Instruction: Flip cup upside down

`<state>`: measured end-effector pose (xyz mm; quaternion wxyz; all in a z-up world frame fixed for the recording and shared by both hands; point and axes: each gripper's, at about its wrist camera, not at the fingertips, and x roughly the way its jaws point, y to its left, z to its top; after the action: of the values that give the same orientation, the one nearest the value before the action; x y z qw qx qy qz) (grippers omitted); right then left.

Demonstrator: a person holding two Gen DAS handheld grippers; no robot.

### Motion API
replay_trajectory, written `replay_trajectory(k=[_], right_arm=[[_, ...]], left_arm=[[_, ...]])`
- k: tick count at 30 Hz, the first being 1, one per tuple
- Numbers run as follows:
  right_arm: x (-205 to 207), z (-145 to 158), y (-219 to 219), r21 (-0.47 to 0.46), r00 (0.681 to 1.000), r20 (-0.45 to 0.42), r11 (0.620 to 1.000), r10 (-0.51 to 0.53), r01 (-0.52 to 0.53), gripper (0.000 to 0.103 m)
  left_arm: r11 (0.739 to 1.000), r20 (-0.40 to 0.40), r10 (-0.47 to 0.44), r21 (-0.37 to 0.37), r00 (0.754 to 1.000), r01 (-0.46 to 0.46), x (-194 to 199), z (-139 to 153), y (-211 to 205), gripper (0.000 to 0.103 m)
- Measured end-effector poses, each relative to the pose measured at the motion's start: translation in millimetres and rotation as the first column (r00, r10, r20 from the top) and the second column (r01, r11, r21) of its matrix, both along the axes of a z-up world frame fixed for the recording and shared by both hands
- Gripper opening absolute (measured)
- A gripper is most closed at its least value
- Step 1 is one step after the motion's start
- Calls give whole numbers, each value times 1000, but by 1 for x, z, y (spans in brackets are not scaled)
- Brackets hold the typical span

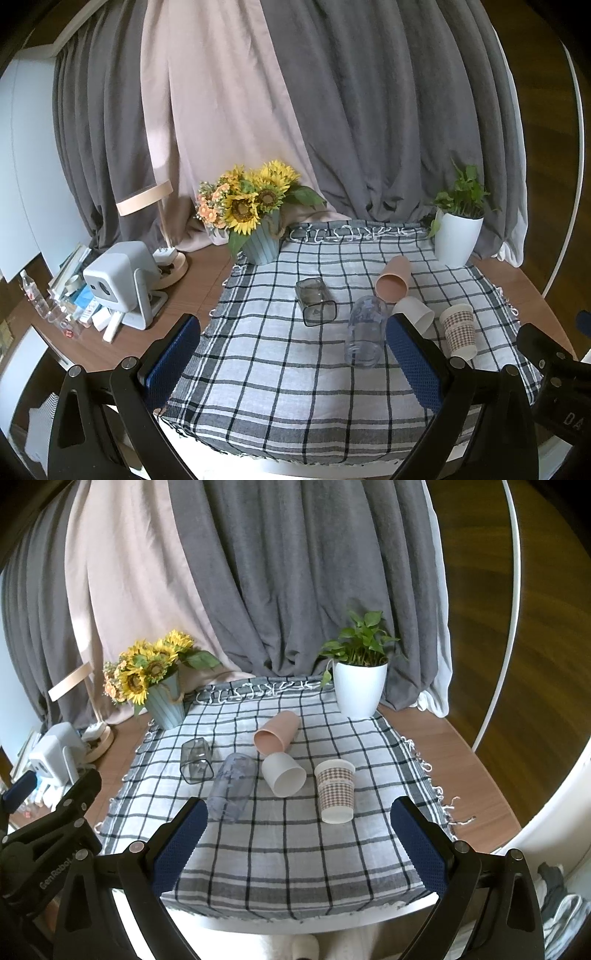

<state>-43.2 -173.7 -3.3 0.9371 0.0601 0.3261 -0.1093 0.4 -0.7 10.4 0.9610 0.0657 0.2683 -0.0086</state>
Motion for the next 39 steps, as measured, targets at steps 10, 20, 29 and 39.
replay_trajectory(k=[10,20,29,39], right_arm=[[0,2,-3,-4,1000,0,1000,-2,2,100],[1,1,-2,-3,1000,0,1000,-3,3,100],[1,0,-2,-4,1000,-1,1000,-2,2,100],[2,0,-2,-4,1000,-2,1000,-2,2,100]], left_arm=[[1000,1,4,2,1000,-4,3,-1,-3,102],[1000,2,1,1,1000,-1,1,-3,-1,102],[1000,0,0,2,1000,0,0,-5,1,102],[1000,0,-1,0,1000,1,1,-4,1,102]])
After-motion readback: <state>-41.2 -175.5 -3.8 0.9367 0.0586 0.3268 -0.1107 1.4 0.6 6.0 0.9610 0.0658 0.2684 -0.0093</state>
